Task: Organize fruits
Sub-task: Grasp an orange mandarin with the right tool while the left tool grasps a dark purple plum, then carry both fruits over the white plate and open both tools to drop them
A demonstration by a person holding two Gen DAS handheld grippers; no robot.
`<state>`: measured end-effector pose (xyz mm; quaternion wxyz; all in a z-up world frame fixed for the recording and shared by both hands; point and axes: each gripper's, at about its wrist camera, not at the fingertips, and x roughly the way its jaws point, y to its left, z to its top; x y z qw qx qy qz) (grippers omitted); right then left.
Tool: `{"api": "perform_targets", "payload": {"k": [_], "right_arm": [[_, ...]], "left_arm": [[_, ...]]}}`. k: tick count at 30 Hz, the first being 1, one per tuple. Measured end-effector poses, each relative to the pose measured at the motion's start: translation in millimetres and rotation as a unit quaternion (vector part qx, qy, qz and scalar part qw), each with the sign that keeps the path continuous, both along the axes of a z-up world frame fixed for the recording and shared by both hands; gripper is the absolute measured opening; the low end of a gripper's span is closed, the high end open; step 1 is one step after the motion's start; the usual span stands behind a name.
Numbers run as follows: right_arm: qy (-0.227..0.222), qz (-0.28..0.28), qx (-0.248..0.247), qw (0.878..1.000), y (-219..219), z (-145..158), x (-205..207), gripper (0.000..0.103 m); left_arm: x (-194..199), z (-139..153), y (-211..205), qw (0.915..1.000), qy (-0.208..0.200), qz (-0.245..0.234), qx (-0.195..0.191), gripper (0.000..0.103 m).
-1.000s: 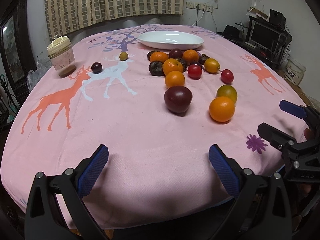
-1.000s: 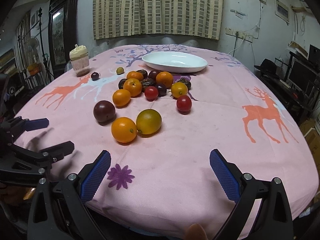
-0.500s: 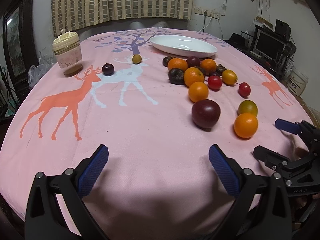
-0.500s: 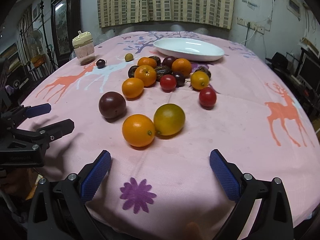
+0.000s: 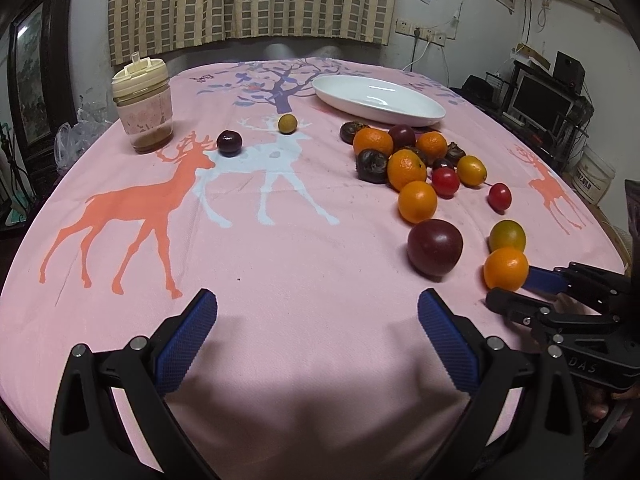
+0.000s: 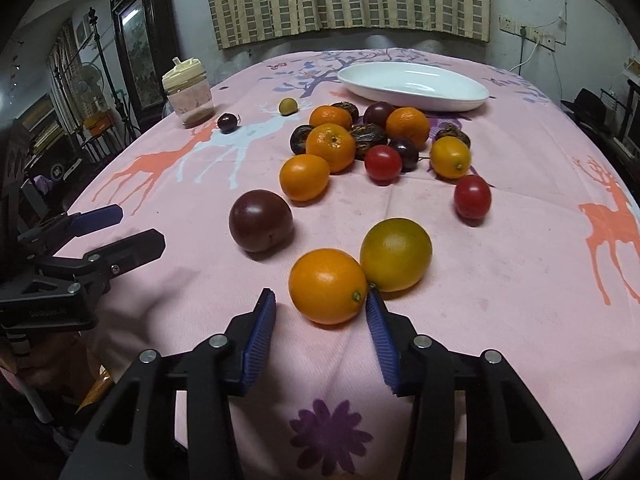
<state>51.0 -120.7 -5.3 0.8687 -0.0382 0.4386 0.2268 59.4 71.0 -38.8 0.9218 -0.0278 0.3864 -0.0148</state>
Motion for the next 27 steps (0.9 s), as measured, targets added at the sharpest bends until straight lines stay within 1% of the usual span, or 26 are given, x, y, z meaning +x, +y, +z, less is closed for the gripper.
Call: {"api": "perform_targets", "payload": {"k": [1,2,3,4,7,8,11,13,14,15,16,18,19,23,26,27], "right_arm": [[0.001,0.0,0.001,1.0,1.5,-0.5,1.9,0.047],[0.001,0.0,0.002,1.0,2.7,-0.4,3.4,0.044],[-0.001,-0.001,-0.001,1.0,3.0,-0.1,4.6,0.038],[-0.002,0.002,-0.001,1.0,2.7,1.1,5.6,0.038],[0.01,0.017,0.033,0.999,-4.4,7.0,6.9,0.038],[0.007,0.018,0.045,0.999,-8.4,11.3,6.2,0.038],[-0.011,0.006,0.054,0.998,-19.7,21.8,5.7,0.038],[-0.017,0.0,0.062,0.998,-27.4,27.0,7.2,0.038],[-0.019,-0.003,0.066,0.998,-31.7,29.1,8.5,0.038],[-0.022,-0.005,0.067,0.998,-35.0,30.4,9.1,0.038],[-0.026,-0.008,0.066,0.997,-39.1,32.4,9.5,0.038],[-0.032,-0.016,0.066,0.997,-47.4,35.3,12.2,0.038],[-0.034,-0.02,0.067,0.997,-51.5,36.6,13.9,0.038],[-0.04,-0.034,0.072,0.996,-68.0,39.5,24.4,0.038],[-0.041,-0.036,0.073,0.996,-72.4,39.0,36.1,0.038],[-0.042,-0.036,0.072,0.996,-73.0,39.6,39.6,0.038]], "left_arm": [[1.8,0.4,-0.6,1.0,0.0,-0.003,-0.001,0.098],[2.8,0.5,-1.2,1.0,0.0,-0.006,-0.001,0.098],[5.7,1.1,-3.0,0.9999,0.001,-0.01,0.0,0.098],[8.4,1.5,-4.9,0.9999,0.002,-0.014,0.0,0.098],[19.7,3.0,-13.9,0.9992,0.008,-0.037,-0.012,0.098],[24.3,3.7,-19.1,0.9984,0.011,-0.051,-0.019,0.098],[35.2,5.5,-37.6,0.9951,0.015,-0.092,-0.034,0.098],[42.8,6.4,-52.6,0.9926,0.013,-0.116,-0.032,0.098],[46.0,5.3,-57.3,0.9923,0.012,-0.12,-0.027,0.093],[50.5,3.6,-63.0,0.9918,0.014,-0.125,-0.02,0.081],[55.1,1.0,-67.7,0.9909,0.021,-0.132,-0.016,0.075],[64.1,-6.5,-73.4,0.9887,0.044,-0.142,-0.018,0.06],[66.7,-8.8,-73.8,0.9883,0.052,-0.142,-0.017,0.058],[73.9,-15.7,-75.7,0.9871,0.073,-0.141,-0.019,0.057],[77.4,-19.0,-75.7,0.9858,0.084,-0.144,-0.012,0.048],[78.3,-18.7,-75.9,0.9854,0.084,-0.148,-0.009,0.041]]}}
